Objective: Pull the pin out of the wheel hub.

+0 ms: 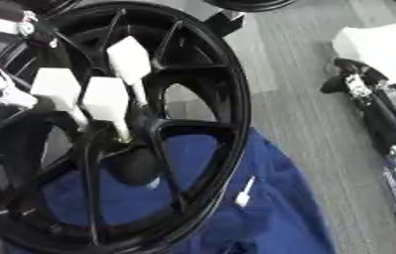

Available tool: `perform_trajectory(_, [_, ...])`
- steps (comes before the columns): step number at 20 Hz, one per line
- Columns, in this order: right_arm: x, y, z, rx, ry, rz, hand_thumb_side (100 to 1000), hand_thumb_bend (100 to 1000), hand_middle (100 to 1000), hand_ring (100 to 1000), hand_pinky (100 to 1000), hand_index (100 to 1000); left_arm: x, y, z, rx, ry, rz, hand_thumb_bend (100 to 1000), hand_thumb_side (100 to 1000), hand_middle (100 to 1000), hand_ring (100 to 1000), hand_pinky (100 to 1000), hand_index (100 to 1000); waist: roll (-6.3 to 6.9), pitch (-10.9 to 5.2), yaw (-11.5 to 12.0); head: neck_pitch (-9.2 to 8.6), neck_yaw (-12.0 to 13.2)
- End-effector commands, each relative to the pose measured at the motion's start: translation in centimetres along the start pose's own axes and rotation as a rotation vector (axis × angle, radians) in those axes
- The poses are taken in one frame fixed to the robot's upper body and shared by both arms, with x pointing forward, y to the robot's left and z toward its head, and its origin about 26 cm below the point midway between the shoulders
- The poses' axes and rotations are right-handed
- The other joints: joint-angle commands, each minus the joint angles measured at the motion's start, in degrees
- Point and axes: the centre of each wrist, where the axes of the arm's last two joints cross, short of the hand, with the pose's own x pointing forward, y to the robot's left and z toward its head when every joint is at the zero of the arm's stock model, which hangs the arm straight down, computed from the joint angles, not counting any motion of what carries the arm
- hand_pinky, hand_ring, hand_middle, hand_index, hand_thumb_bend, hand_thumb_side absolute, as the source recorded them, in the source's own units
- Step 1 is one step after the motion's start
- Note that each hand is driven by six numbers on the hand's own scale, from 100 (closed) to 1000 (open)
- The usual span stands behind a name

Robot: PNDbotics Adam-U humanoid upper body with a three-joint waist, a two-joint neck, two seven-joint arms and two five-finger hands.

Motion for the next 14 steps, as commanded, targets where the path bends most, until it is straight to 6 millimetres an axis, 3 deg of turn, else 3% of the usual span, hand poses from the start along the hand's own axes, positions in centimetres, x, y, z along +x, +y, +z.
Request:
perform_trajectory(1, [0.47,-0.39,-0.12,-0.001,-0.016,0.016,713,100,588,697,1000,857,-0.12,0.83,0.53,0.027,0.022,-0.027,441,403,574,668,723,732,-0.36,-0.92,-0.06,-0.67,0.22])
perform_trajectory(9, [0.28,-0.41,-0.05,-0.004,-0.009,0.009,717,100,588,698,1000,858,-0.41,0.67,0.1,0.042,0.024,-0.031,336,260,477,596,676,630,-0.43,-0.93,0.01,-0.74,0.11])
perform_trajectory(14, [0.16,-0.44,0.02,-0.007,-0.004,0.008,719,100,588,698,1000,858,-0.53,0.69,0.27,0.095,0.018,0.021,273,263,422,565,656,566,-0.5,-0.95,0.03,-0.69,0.04])
